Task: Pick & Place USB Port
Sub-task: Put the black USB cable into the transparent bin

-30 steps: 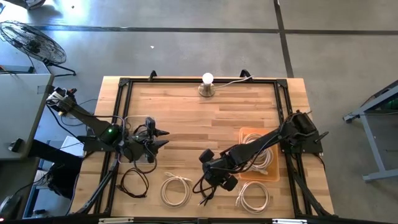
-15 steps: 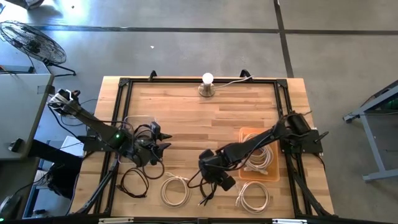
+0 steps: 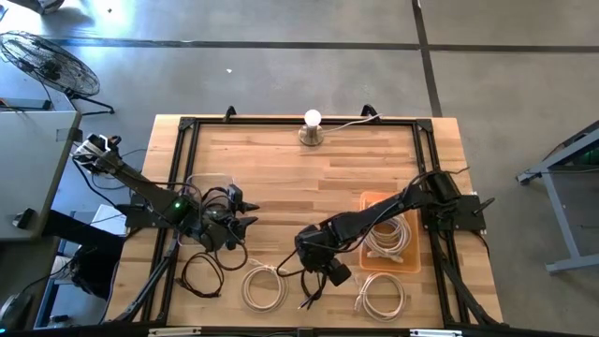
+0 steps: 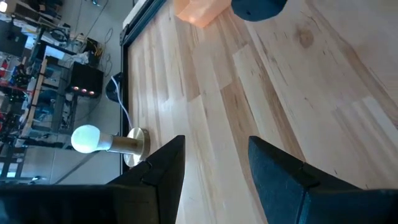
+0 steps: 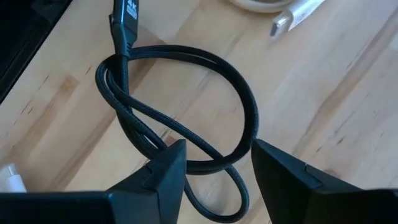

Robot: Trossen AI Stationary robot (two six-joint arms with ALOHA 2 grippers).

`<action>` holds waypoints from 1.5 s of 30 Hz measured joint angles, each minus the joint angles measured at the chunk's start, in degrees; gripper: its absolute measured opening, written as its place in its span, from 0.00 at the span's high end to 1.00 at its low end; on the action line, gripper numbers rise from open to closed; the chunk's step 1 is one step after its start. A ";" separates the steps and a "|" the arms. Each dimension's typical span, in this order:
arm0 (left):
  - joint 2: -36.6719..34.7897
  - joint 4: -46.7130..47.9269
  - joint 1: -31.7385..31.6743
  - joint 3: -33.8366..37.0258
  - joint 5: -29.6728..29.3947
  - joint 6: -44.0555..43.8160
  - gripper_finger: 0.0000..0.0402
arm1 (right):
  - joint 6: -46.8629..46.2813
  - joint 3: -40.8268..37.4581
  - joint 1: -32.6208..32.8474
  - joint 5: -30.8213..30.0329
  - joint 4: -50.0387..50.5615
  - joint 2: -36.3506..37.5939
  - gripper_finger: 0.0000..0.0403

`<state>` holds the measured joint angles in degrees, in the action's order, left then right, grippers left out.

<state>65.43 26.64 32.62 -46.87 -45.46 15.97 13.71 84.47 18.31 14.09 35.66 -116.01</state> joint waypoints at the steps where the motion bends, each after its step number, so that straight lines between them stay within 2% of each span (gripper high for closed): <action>1: 0.00 0.02 0.00 0.00 0.00 0.00 0.58 | -0.04 0.00 0.00 0.03 0.02 0.00 0.57; 7: 0.00 0.00 0.00 0.00 0.09 -1.03 0.58 | -2.73 0.02 -0.58 1.84 0.30 -0.67 0.59; 15: 0.00 0.00 0.02 0.00 1.44 -1.70 0.58 | -3.91 0.02 -1.84 8.19 -0.79 -3.26 0.59; 35: 0.02 0.02 0.02 0.00 4.22 -3.47 0.58 | -6.27 0.04 -1.84 9.47 -1.31 -4.15 0.60; 39: 0.02 0.02 0.02 0.00 4.20 -3.88 0.58 | -6.00 0.04 -1.84 9.42 -1.29 -4.15 0.69; 45: 0.02 0.02 0.02 0.00 4.20 -4.02 0.58 | -2.58 0.04 -1.83 9.26 -1.38 -4.15 0.96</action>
<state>65.45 26.65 32.64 -46.87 -41.25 11.95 11.13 84.51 16.48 23.35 34.28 -120.16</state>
